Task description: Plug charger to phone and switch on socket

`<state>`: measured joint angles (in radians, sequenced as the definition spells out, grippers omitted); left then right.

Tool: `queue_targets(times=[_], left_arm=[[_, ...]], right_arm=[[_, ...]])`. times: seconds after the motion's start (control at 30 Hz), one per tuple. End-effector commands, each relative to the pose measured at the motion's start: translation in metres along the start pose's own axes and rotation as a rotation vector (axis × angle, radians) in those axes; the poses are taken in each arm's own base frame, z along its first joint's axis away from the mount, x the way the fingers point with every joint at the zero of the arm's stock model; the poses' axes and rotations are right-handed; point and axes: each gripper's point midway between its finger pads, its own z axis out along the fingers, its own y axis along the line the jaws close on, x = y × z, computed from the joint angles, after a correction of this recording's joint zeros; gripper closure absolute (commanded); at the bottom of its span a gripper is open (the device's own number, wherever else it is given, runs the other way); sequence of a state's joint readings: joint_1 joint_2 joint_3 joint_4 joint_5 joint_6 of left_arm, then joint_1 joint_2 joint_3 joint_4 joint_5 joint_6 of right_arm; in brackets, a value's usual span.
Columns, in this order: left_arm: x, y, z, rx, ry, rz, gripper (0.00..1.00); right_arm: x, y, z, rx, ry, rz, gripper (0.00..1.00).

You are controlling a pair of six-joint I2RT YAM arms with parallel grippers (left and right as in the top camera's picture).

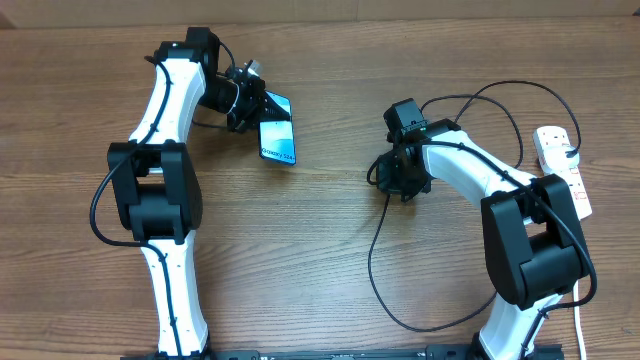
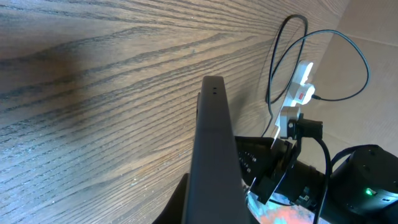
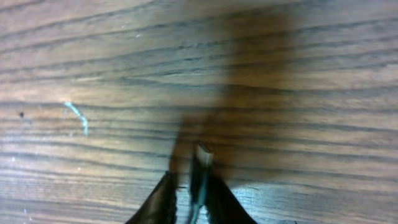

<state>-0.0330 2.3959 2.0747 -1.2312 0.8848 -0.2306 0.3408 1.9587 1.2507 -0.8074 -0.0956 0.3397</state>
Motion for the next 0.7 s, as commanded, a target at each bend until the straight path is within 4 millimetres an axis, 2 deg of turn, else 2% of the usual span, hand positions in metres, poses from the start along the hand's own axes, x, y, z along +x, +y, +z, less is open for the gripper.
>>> queue_targets(times=[0.0,0.13,0.37,0.67], left_arm=[[0.003,-0.009,0.000,0.023,0.008,0.006,0.96],[0.004,-0.009,0.000,0.022,0.012,0.001,0.96],[0.005,-0.011,0.000,0.035,0.017,0.000,0.96],[0.010,-0.038,-0.003,0.197,0.043,0.083,0.96]], right_arm=[[0.006,-0.006,0.004,0.023,0.012,0.007,0.88],[0.007,-0.007,0.005,0.025,0.017,0.008,0.96],[0.008,-0.007,0.005,0.025,0.018,0.007,0.96],[0.009,-0.002,0.005,-0.003,0.028,0.007,0.96]])
